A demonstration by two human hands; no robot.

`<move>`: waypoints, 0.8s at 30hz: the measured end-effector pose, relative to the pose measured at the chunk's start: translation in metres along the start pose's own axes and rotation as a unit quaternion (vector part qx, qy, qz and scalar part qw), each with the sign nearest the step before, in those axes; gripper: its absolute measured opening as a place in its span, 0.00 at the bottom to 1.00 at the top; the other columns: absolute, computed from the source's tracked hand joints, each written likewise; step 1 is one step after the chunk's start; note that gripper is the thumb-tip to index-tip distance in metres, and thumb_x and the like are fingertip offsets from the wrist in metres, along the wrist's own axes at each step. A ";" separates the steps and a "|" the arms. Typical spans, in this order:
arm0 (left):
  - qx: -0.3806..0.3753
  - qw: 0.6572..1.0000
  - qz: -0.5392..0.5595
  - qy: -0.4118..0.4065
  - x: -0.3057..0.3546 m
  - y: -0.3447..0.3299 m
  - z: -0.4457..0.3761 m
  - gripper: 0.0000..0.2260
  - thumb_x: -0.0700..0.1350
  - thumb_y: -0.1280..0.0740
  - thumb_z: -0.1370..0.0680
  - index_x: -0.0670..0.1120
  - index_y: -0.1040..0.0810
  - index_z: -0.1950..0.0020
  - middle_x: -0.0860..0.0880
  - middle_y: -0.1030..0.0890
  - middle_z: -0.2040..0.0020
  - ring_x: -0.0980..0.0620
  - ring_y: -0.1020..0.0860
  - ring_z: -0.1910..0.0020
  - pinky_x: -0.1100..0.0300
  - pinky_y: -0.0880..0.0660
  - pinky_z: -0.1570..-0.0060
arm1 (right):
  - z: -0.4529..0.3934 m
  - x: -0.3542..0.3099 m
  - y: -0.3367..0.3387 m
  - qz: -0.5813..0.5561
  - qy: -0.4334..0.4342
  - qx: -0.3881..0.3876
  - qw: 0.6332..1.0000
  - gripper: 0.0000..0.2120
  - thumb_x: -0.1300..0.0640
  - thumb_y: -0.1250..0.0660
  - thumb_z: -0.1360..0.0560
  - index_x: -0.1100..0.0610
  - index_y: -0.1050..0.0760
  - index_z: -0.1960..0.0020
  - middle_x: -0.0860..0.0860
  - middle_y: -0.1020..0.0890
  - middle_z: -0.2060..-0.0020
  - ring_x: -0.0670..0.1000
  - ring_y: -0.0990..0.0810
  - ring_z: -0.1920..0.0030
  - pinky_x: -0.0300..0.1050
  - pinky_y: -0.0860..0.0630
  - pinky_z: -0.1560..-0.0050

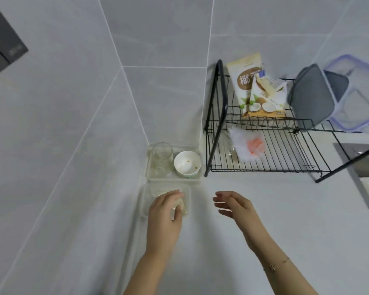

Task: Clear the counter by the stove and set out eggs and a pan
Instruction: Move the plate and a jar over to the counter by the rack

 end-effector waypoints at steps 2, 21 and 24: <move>-0.037 0.995 0.088 0.032 0.013 -0.011 0.000 0.17 0.34 0.32 0.25 0.56 0.21 0.46 0.61 0.20 0.44 0.64 0.26 0.41 0.72 0.33 0.40 | 0.016 -0.003 0.011 -0.009 0.013 0.015 1.000 0.11 0.62 0.41 0.20 0.59 0.19 0.49 0.53 0.16 0.51 0.50 0.18 0.48 0.40 0.21 0.50; -0.409 0.869 0.276 0.043 0.185 -0.098 0.138 0.09 0.46 0.35 0.21 0.53 0.20 0.42 0.58 0.19 0.43 0.59 0.24 0.40 0.66 0.29 0.40 | 0.199 0.044 0.195 -0.099 0.097 0.207 0.968 0.12 0.64 0.41 0.21 0.56 0.20 0.47 0.51 0.15 0.52 0.49 0.17 0.49 0.43 0.21 0.47; -0.422 0.857 0.293 0.035 0.224 -0.113 0.174 0.11 0.45 0.35 0.23 0.51 0.21 0.42 0.57 0.19 0.42 0.59 0.23 0.40 0.68 0.28 0.42 | 0.238 0.061 0.234 -0.112 0.105 0.226 0.962 0.12 0.64 0.42 0.20 0.56 0.20 0.47 0.51 0.15 0.52 0.48 0.17 0.50 0.42 0.21 0.48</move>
Point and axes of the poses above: each hand's wrist, its own z-axis away from the middle knuckle, its own y-axis out of the back of the hand, x = y × z, the point moved 5 cm from there along -z, towards the middle knuckle
